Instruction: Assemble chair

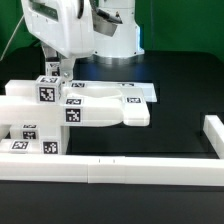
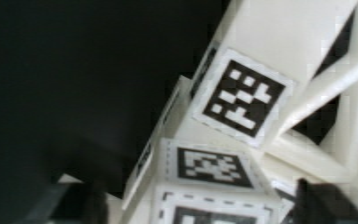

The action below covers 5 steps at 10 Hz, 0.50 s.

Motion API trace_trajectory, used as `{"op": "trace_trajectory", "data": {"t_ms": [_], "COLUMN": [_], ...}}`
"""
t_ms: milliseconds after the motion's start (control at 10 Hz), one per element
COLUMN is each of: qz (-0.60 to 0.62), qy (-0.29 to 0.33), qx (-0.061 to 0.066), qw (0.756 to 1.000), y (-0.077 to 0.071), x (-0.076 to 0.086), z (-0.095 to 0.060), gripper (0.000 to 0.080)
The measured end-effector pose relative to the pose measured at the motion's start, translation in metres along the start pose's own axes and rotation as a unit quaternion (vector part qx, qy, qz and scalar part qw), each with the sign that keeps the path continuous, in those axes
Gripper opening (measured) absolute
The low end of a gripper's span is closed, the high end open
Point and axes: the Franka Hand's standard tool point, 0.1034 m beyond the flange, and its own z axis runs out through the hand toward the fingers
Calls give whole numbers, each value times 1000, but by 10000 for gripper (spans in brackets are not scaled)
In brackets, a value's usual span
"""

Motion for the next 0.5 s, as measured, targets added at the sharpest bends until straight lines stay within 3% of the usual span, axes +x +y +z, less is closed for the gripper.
{"op": "trace_trajectory", "data": {"t_ms": [100, 200, 500], "qz": [-39, -70, -186], "qy": [0, 0, 0], "qx": [0, 0, -1], "qw": [999, 998, 983], "y": [0, 0, 1], "x": [0, 0, 1], "z": [0, 0, 0], "gripper": [584, 637, 648]}}
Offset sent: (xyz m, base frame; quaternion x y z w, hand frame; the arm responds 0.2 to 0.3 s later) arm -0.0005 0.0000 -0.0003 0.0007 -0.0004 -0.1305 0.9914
